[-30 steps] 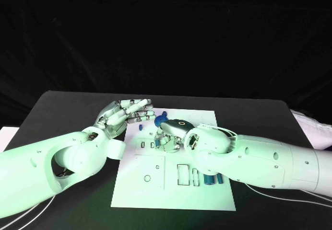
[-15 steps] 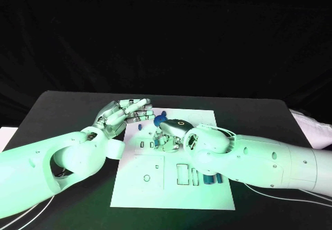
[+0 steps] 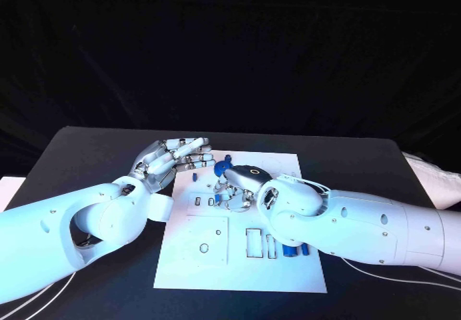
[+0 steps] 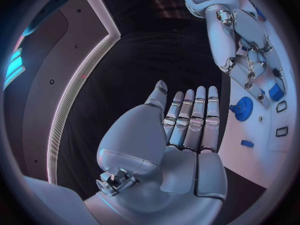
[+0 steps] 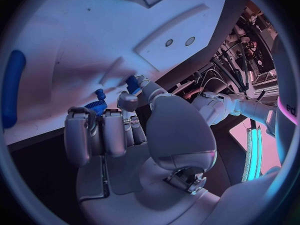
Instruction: Assemble the parts on the task board
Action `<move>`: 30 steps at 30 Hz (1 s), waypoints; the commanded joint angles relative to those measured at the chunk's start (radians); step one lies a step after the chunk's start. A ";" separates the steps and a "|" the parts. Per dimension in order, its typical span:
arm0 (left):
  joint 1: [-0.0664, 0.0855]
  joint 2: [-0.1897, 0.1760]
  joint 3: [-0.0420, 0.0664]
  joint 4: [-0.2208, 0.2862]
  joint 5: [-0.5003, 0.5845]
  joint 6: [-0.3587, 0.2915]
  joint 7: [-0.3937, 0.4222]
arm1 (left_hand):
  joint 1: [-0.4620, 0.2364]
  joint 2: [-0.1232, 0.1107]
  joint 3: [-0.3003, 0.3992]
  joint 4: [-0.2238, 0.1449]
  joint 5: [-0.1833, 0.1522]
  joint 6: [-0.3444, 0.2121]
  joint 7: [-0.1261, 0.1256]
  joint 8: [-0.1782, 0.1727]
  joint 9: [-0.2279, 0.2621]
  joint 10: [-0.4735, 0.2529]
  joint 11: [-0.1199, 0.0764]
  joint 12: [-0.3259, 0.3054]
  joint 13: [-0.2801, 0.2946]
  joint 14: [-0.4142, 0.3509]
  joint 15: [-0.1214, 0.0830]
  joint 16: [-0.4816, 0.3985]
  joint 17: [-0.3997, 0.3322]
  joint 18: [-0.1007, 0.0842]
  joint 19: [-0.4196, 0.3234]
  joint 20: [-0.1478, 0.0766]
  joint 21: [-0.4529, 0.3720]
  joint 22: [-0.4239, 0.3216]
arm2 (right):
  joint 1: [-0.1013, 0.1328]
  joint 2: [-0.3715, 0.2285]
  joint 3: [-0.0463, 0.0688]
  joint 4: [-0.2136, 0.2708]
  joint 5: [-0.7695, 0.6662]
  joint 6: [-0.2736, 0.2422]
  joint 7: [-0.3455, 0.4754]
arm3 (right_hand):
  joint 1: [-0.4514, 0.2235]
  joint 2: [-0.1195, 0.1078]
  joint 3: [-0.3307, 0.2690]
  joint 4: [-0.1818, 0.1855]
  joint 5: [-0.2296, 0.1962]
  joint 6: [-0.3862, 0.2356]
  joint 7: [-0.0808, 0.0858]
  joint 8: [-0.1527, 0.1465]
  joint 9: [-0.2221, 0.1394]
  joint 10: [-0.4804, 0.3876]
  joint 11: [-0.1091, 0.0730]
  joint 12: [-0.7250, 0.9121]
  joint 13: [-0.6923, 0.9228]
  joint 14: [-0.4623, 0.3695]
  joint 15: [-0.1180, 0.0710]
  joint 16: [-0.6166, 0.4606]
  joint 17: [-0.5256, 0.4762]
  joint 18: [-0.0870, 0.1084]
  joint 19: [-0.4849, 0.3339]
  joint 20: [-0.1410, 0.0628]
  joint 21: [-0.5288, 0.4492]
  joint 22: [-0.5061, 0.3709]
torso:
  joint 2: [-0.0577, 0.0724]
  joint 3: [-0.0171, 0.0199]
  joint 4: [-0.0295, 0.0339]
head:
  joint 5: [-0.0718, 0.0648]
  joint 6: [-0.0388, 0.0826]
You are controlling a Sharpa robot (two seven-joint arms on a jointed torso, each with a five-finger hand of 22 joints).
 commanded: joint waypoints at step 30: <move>0.032 0.008 0.001 -0.085 -0.729 0.214 -0.742 | -0.119 -0.009 -0.056 0.078 0.012 0.080 -0.143 0.282 0.168 0.215 -0.159 0.976 0.828 0.578 -0.190 1.497 1.409 -0.103 0.563 -0.194 1.214 1.126 | 0.153 -0.405 0.013 0.222 0.428 -0.086 0.193 | 0.050 0.013 -0.115 0.043 0.071 -0.010 -0.003 0.017 0.006 -0.003 0.001 0.022 -0.002 0.045 0.008 -0.015 -0.006 0.000 -0.003 0.004 -0.007 0.025 | -0.030 0.0169 -0.0142 | 0.014 -0.008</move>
